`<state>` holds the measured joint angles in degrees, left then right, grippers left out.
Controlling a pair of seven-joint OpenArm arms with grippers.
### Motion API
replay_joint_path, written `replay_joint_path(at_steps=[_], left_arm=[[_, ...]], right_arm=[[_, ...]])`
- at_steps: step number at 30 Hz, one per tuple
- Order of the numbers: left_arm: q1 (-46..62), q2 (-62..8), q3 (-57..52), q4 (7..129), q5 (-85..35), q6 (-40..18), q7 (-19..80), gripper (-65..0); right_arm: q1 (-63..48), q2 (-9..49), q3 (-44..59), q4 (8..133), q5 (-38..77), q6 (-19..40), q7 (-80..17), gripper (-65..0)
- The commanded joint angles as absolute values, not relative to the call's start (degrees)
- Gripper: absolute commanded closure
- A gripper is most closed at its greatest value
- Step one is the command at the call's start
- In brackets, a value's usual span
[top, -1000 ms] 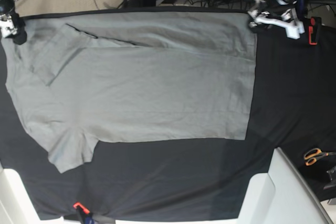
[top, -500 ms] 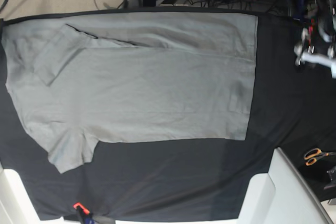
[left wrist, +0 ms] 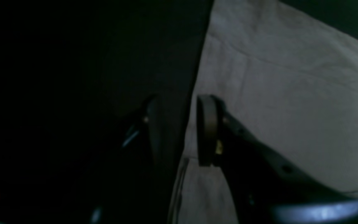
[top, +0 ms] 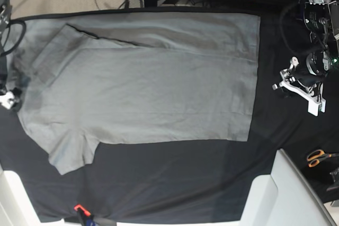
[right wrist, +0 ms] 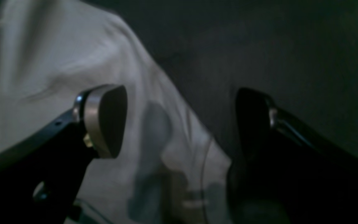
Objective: Fold the T-shirt properly
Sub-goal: 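Release the shirt and move both grippers to its side edges, then grasp the sleeve edge with the right gripper and fold it inward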
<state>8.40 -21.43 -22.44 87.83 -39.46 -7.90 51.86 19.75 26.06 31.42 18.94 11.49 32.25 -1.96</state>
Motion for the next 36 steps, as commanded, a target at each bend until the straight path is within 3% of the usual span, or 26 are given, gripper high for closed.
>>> replay_joint_path(at_steps=[1, 23, 25, 29, 31, 36], left_arm=[[7.9, -22.5, -22.9, 88.7, -40.4, -8.1, 50.9, -16.6], [8.0, -22.5, -22.9, 84.1, -40.4, -8.1, 50.9, -16.1], [8.0, -22.5, -22.9, 84.2, -40.4, -8.1, 50.9, -16.1], [8.0, -22.4, -22.9, 84.3, -40.4, -8.1, 50.9, -16.1], [8.0, -22.2, -22.9, 84.4, -40.4, -8.1, 50.9, -16.1], [7.9, -22.1, -22.9, 84.2, -40.4, -8.1, 50.9, -16.1]], right_arm=[[21.8, 27.6, 31.4, 18.2, 12.4, 33.1, 0.7, -51.0], [24.6, 25.2, 31.3, 16.5, 2.1, 32.8, 2.9, -50.3], [24.6, 24.8, 31.3, 16.5, -0.7, 32.8, 2.9, -43.8], [24.6, 24.1, 31.4, 16.7, -3.8, 32.8, 3.1, -20.4], [24.6, 24.0, 31.4, 17.5, -3.8, 32.8, 4.5, -11.9], [24.1, 23.8, 31.4, 19.3, -3.8, 32.8, 5.1, -1.2]])
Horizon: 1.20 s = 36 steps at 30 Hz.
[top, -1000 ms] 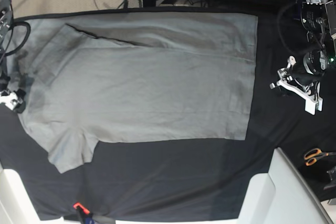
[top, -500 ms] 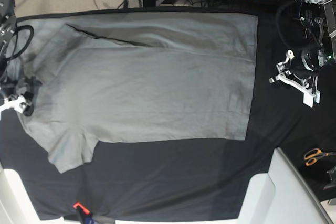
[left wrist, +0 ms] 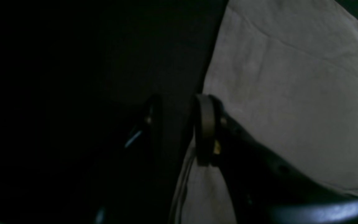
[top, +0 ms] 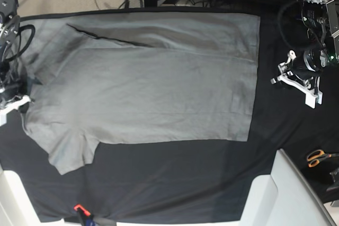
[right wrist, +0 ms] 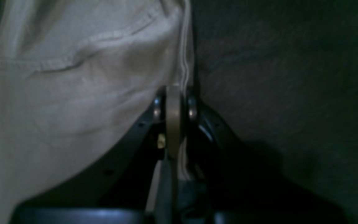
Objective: Fold the T-shirt properly
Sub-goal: 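Grasp the sleeve edge with the right gripper and fold it inward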
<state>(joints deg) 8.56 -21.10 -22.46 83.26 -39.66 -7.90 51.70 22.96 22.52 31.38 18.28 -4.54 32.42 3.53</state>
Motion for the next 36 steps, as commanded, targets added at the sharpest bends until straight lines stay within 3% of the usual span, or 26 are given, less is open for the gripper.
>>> replay_joint_path(at_steps=[1, 14, 36], left_arm=[[7.9, -22.0, -22.9, 84.3, -40.4, -8.1, 50.9, -16.1], [7.8, -21.9, -22.3, 84.4, -40.4, -8.1, 50.9, -16.1], [7.5, -21.1, -22.3, 84.2, -40.4, -8.1, 50.9, -16.1]], right_arm=[[24.0, 23.8, 31.6, 20.0, -3.8, 32.8, 5.1, -0.6], [14.5, 22.7, 31.9, 38.7, -1.1, 33.2, -1.5, -0.2], [-2.2, 20.4, 32.0, 71.6, 19.4, 33.3, -34.9, -0.8]])
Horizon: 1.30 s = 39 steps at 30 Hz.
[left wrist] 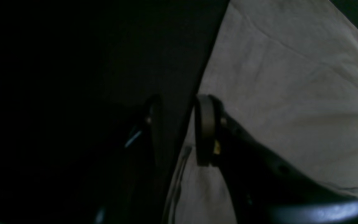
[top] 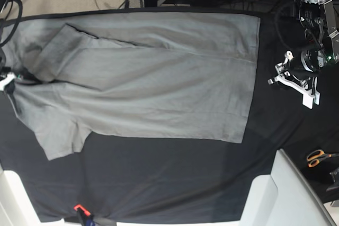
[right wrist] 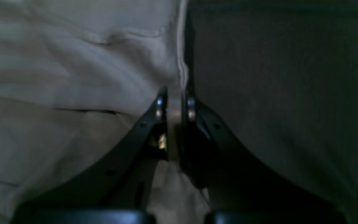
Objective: Fold the T-shirt properly
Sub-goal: 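Grasp the sleeve edge with the right gripper and fold it inward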
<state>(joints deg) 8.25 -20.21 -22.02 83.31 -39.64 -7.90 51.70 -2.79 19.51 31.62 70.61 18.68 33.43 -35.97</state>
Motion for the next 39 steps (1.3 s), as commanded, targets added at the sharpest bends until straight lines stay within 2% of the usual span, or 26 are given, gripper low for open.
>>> replay_joint_path(at_steps=[1, 3, 5, 7, 10, 13, 16, 19, 23, 28, 33, 39], left_arm=[[7.5, -21.1, -22.3, 84.2, -40.4, -8.1, 50.9, -16.1], [7.5, -21.1, -22.3, 84.2, -40.4, -8.1, 50.9, -16.1], [7.5, -21.1, -22.3, 84.2, -40.4, -8.1, 50.9, -16.1], [7.5, -21.1, -22.3, 84.2, -40.4, -8.1, 50.9, -16.1], [7.6, -21.1, -22.4, 84.2, -40.4, -8.1, 50.9, -16.1], [7.8, -21.1, -22.6, 84.2, -40.4, -8.1, 50.9, -16.1], [7.9, -21.1, -22.7, 84.2, -40.4, -8.1, 50.9, -16.1], [7.9, -21.1, -22.7, 84.2, -40.4, -8.1, 50.9, -16.1], [8.0, -21.1, -22.8, 84.2, -40.4, -8.1, 50.9, -16.1], [8.1, -21.3, -22.8, 84.3, -40.4, -8.1, 50.9, -16.1], [8.4, -21.5, -22.8, 84.2, -40.4, -8.1, 50.9, -16.1], [8.4, -21.6, -22.8, 84.2, -40.4, -8.1, 50.9, -16.1]], right_arm=[[-2.2, 19.9, 32.0, 72.3, 19.4, 33.3, -36.0, -0.9], [-2.3, 19.6, 32.0, 73.9, 19.4, 33.3, -39.3, -2.0], [-2.3, 19.5, 32.0, 75.4, 19.6, 33.3, -42.7, -7.1], [-2.3, 18.7, 32.0, 77.1, 19.6, 33.2, -44.3, -15.9], [-2.2, 17.9, 32.0, 80.9, 19.6, 32.9, -44.1, -33.8], [0.7, 17.9, 31.7, 81.2, 19.3, 32.5, -43.2, -43.8], [7.0, 18.3, 31.3, 74.1, 19.1, 29.4, -39.7, -44.7], [15.4, 21.1, 26.8, 59.6, 17.3, 28.4, -34.7, -44.7], [25.4, 22.8, 17.6, 38.2, 9.5, 28.3, -20.9, -44.7], [32.6, 23.0, 17.0, 18.6, 2.1, 25.9, -5.5, -44.9], [33.3, 23.3, 16.8, 14.2, -0.9, 22.3, -0.8, -44.9], [32.4, 23.2, 17.0, 14.1, -0.8, 22.2, -0.8, -44.1]])
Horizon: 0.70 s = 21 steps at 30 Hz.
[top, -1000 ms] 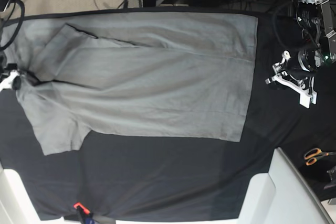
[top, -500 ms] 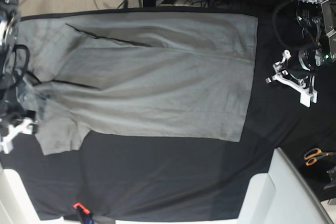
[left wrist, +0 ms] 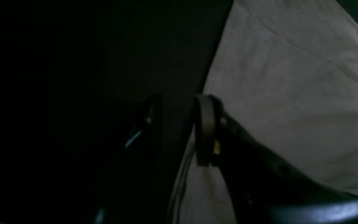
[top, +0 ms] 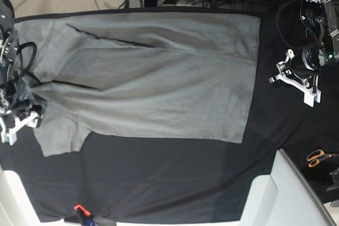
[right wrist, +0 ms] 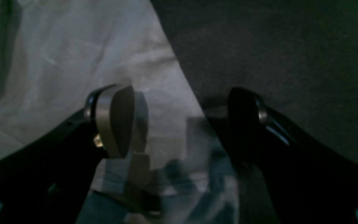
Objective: Fold the T-shirt properly
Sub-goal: 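Grasp the sleeve edge with the right gripper and fold it inward, then lower the left gripper onto the shirt's side edge and grasp it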
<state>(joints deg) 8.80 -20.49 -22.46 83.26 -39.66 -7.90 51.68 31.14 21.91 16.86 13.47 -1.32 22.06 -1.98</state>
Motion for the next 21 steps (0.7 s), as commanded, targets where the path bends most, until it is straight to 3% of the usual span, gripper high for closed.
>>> replay_joint_path(at_steps=[1, 9, 11, 17, 18, 21], left_arm=[[8.4, -21.6, -22.8, 84.2, -40.4, -8.1, 50.9, -16.1], [8.4, -21.4, -22.8, 84.4, -40.4, -8.1, 50.9, -16.1], [8.4, -21.3, -22.8, 84.4, -40.4, -8.1, 50.9, -16.1], [7.8, -21.2, -22.8, 84.1, -40.4, -8.1, 50.8, -17.1], [7.4, -21.2, -22.8, 84.1, -40.4, -8.1, 50.8, -17.1], [3.6, -21.2, -22.2, 83.9, -40.4, -8.1, 51.1, -17.3]], right_arm=[[32.3, 23.2, 17.0, 14.1, -0.8, 22.2, -0.9, -44.1], [31.2, 21.1, 16.9, 14.1, -0.8, 22.5, -0.9, -42.8], [31.2, 21.1, 17.1, 14.1, -0.8, 22.5, -0.9, -35.9], [31.3, 21.3, 17.1, 14.4, -0.7, 22.4, -0.7, -2.6], [31.3, 21.3, 17.2, 14.5, -0.7, 22.4, -0.7, 0.0], [31.4, 21.3, 17.2, 14.5, -0.7, 22.5, -0.7, -0.3]])
